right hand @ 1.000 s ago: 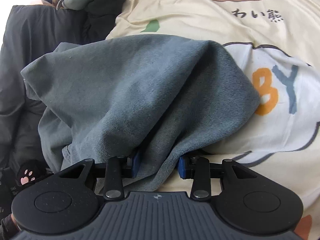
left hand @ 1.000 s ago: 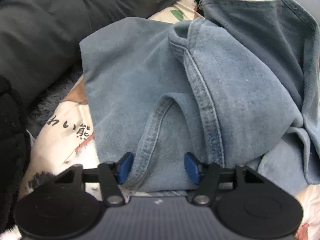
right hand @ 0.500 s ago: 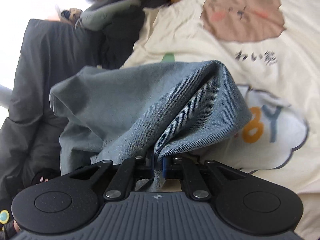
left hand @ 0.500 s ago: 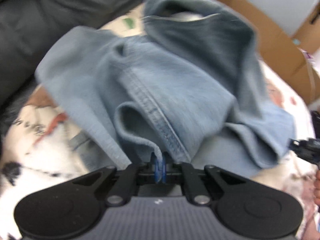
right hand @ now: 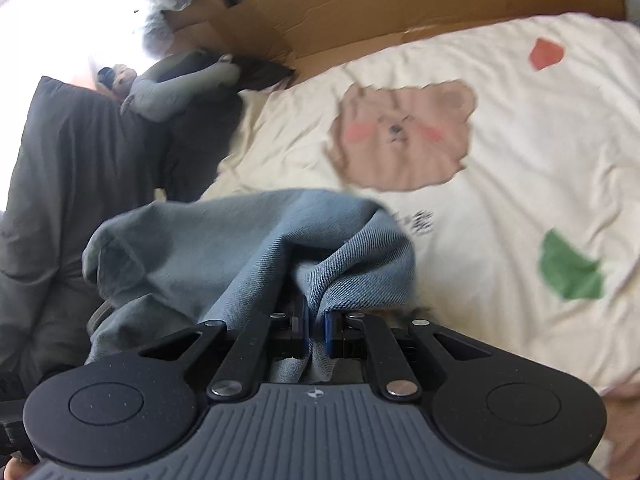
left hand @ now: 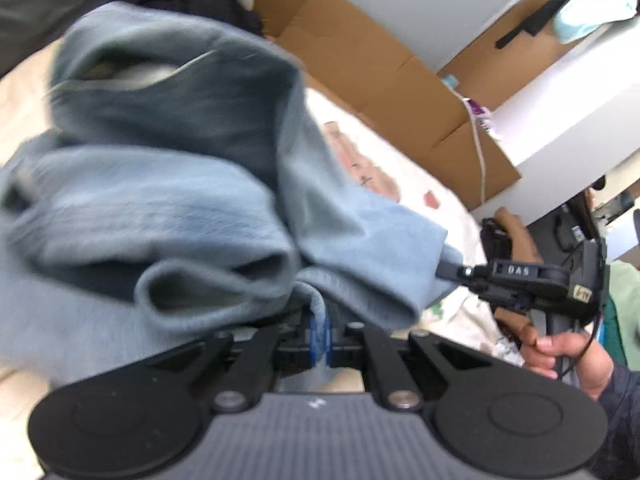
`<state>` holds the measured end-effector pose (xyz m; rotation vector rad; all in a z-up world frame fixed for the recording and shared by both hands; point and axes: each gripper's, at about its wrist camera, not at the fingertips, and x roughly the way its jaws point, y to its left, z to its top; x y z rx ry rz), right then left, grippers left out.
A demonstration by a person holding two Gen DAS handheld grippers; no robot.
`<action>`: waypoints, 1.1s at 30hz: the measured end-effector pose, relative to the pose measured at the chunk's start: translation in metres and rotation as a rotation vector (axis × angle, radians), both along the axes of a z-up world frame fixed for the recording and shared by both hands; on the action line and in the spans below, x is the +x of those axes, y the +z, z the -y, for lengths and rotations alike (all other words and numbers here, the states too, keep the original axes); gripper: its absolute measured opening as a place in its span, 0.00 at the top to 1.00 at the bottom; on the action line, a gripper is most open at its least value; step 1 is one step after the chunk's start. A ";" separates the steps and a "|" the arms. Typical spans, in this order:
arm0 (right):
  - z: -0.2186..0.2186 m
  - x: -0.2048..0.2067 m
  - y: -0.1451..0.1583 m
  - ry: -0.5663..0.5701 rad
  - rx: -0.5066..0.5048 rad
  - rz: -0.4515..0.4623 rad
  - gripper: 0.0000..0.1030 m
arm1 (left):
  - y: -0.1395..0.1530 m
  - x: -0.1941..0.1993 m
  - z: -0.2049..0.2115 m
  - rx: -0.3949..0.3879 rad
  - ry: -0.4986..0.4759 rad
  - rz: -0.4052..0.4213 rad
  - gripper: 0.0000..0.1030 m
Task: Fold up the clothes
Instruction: 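Lift the jeans with both grippers and spread them apart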
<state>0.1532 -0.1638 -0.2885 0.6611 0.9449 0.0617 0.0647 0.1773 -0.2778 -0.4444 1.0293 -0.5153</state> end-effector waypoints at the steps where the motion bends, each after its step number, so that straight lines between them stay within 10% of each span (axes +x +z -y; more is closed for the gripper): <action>1: 0.002 0.001 0.004 0.004 -0.011 -0.001 0.95 | 0.001 0.005 0.004 -0.017 0.000 0.006 0.97; 33: 0.132 0.059 0.180 0.195 -0.291 -0.002 0.96 | 0.084 0.058 0.164 -0.381 -0.229 0.200 0.97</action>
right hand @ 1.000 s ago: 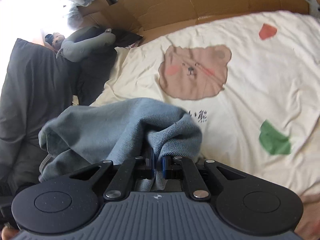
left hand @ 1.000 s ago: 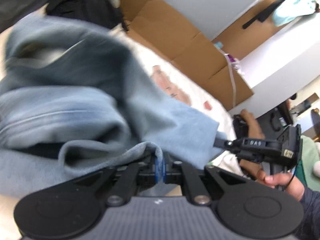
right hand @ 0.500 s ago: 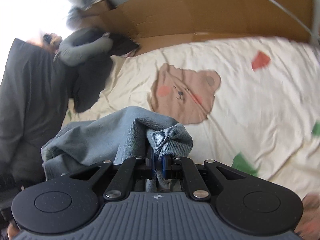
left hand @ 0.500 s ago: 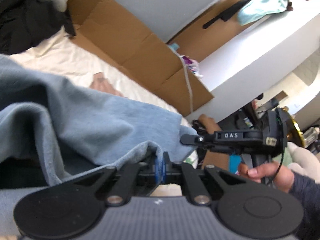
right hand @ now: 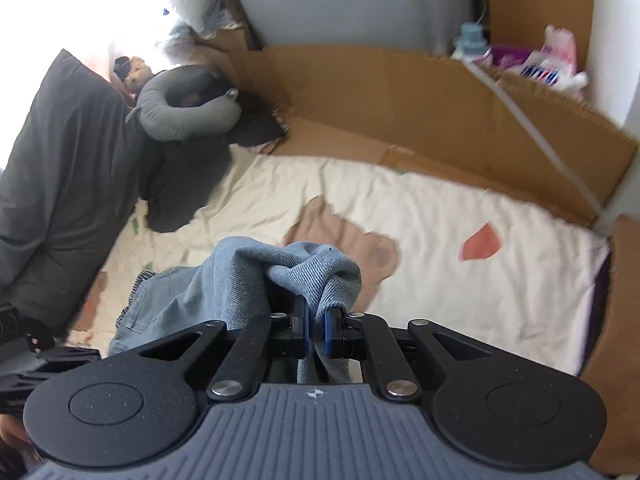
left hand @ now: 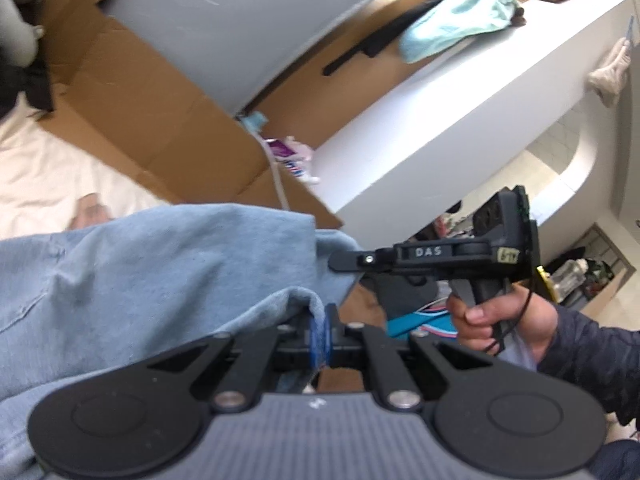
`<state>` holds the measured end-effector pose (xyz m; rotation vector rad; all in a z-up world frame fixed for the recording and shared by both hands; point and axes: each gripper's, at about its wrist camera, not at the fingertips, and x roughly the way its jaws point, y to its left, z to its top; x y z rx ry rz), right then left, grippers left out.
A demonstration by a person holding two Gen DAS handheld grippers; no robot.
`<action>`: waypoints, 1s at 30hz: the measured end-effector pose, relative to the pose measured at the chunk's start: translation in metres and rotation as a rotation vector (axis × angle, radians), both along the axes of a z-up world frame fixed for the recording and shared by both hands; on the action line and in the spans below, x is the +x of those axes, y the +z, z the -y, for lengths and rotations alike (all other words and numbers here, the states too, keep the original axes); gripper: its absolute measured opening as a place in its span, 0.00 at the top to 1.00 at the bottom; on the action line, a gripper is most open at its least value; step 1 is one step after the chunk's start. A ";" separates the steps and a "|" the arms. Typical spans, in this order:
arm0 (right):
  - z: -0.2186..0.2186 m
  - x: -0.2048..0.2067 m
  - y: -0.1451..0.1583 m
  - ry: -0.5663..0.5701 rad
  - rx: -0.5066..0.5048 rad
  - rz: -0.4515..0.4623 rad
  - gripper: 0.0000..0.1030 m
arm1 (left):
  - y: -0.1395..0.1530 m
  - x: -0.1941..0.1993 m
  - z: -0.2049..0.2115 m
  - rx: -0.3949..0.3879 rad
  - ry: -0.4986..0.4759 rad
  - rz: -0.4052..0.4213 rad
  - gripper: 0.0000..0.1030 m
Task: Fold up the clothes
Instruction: 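Lift the jeans with both grippers and spread them apart, then lower the jeans onto the sheet and open both grippers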
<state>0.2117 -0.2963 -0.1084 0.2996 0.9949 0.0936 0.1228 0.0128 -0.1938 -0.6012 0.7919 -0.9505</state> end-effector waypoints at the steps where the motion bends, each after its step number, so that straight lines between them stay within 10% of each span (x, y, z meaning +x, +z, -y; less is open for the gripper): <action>1: 0.008 -0.004 0.001 -0.013 -0.008 -0.004 0.96 | 0.002 0.001 0.009 -0.008 -0.012 0.002 0.97; 9: 0.073 -0.046 -0.011 -0.193 -0.064 -0.078 0.95 | -0.002 0.006 0.079 -0.046 -0.171 -0.014 0.96; 14: 0.084 -0.067 -0.056 -0.226 -0.074 -0.188 0.87 | -0.041 0.011 0.102 0.081 -0.194 -0.164 0.93; 18: 0.085 -0.080 -0.067 -0.259 -0.106 -0.204 0.67 | -0.047 0.010 0.080 0.105 -0.155 -0.179 0.58; 30: 0.041 -0.063 -0.057 -0.137 -0.153 -0.180 0.63 | -0.066 0.006 -0.023 0.190 0.069 -0.251 0.59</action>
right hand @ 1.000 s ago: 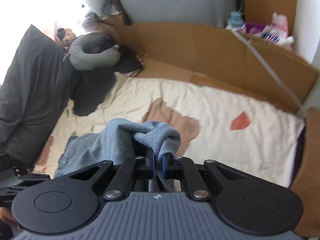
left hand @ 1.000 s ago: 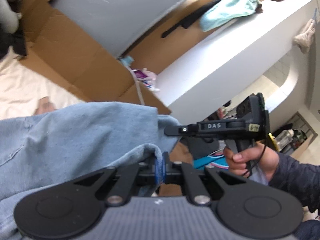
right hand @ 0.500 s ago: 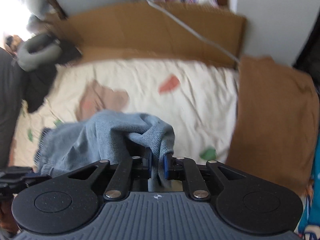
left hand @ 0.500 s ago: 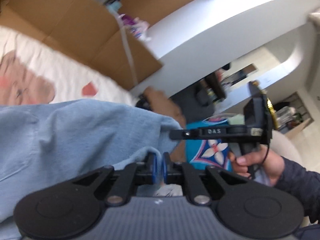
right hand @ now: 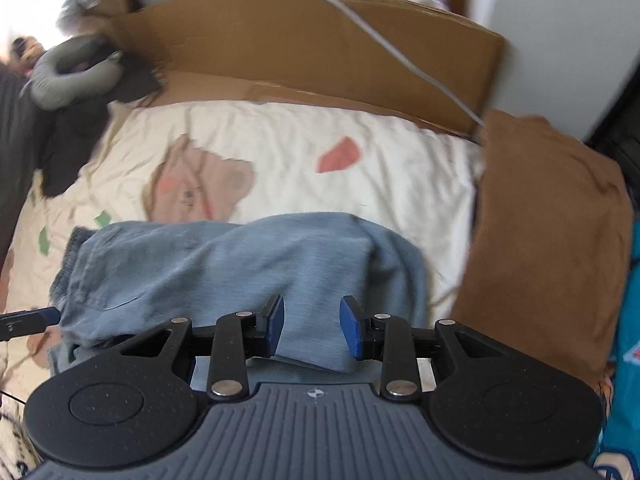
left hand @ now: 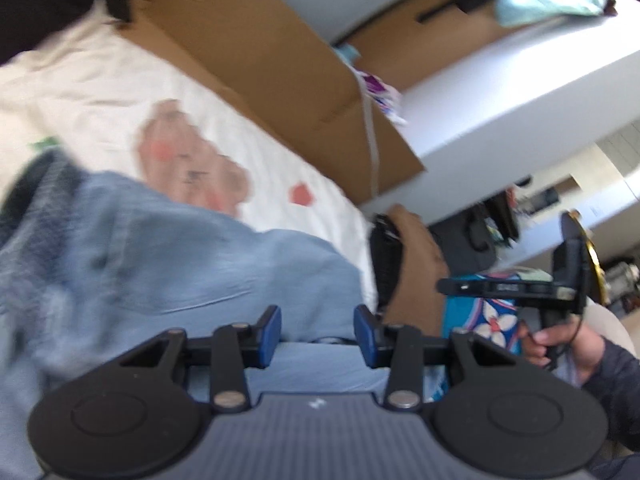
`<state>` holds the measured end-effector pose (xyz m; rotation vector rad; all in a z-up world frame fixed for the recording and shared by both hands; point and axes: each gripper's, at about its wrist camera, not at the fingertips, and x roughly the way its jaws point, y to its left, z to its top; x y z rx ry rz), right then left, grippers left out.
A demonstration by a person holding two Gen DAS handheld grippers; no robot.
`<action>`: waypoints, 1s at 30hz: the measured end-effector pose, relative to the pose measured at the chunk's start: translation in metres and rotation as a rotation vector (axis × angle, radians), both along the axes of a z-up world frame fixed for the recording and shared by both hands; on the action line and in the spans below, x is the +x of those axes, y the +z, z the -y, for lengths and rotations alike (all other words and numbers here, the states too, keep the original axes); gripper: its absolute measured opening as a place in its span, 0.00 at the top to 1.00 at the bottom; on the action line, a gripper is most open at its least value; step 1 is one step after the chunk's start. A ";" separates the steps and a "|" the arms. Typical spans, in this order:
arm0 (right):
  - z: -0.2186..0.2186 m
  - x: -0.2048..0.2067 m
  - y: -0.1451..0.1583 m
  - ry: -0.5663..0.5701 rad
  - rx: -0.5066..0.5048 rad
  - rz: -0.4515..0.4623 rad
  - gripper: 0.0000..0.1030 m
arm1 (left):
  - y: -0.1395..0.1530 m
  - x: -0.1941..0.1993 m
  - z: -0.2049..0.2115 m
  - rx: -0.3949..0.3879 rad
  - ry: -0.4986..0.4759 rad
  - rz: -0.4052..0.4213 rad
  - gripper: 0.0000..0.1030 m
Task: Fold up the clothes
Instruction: 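Lower the jeans onto the sheet and open both grippers, then move the right gripper to the elastic waistband and close on it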
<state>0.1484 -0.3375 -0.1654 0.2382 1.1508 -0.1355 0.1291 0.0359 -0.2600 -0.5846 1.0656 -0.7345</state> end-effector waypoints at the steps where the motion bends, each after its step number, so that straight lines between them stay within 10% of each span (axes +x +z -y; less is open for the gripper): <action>1: -0.009 0.005 0.002 0.024 -0.001 0.003 0.63 | -0.002 -0.003 -0.009 0.014 0.020 -0.003 0.59; 12: -0.122 0.051 -0.003 0.264 -0.049 -0.010 0.63 | -0.033 -0.020 -0.100 0.094 0.239 -0.076 0.59; 20: -0.191 0.053 -0.024 0.343 -0.048 0.016 0.63 | -0.076 -0.005 -0.125 0.005 0.395 -0.244 0.59; 30: -0.262 0.048 -0.042 0.425 -0.061 0.062 0.56 | -0.084 -0.014 -0.151 0.016 0.468 -0.245 0.59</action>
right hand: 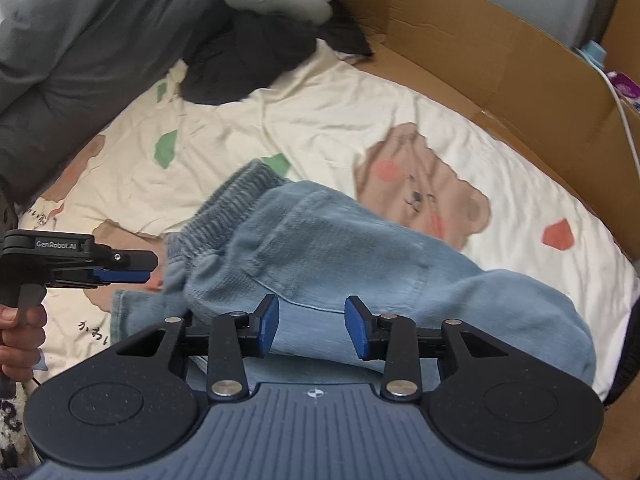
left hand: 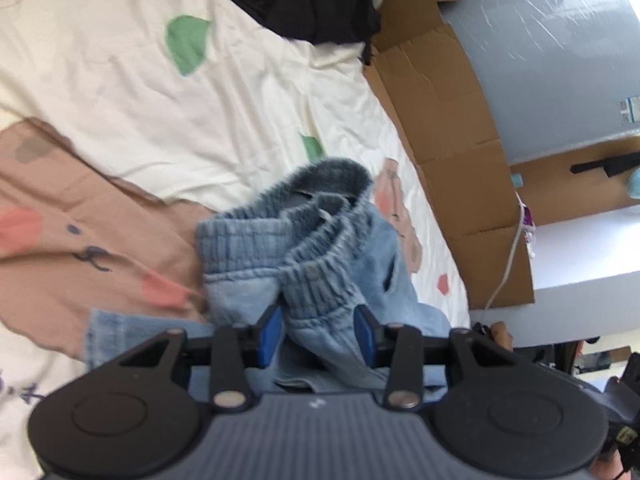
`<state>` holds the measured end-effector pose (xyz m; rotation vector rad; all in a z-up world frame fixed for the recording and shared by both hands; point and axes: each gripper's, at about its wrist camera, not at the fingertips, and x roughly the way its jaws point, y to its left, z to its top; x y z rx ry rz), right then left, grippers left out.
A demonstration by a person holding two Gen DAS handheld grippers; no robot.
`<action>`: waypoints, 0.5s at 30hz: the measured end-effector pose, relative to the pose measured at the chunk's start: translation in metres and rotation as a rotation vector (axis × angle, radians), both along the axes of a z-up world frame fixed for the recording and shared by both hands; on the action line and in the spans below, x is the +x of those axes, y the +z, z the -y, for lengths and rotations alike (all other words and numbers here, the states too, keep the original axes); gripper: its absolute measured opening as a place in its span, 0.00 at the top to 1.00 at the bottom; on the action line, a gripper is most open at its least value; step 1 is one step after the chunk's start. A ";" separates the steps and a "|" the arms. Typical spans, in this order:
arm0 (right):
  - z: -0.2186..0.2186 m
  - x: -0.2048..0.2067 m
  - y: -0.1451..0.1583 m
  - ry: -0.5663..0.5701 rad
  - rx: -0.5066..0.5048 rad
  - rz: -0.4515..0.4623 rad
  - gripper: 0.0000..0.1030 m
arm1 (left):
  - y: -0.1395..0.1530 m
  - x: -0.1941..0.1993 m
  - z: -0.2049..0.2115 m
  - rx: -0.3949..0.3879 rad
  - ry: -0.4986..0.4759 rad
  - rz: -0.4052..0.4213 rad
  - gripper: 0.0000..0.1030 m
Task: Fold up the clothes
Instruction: 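Move the right gripper to the elastic waistband and close on it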
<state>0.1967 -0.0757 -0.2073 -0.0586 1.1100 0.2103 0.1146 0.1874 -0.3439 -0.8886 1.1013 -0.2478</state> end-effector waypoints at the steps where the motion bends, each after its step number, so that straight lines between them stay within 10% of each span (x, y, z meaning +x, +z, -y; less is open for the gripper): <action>1: -0.006 0.001 -0.002 0.008 -0.006 0.004 0.56 | -0.002 -0.002 -0.004 0.002 0.011 -0.006 0.59; 15: -0.102 0.002 -0.040 0.259 -0.134 0.044 0.55 | -0.035 -0.024 -0.040 0.009 0.105 -0.077 0.62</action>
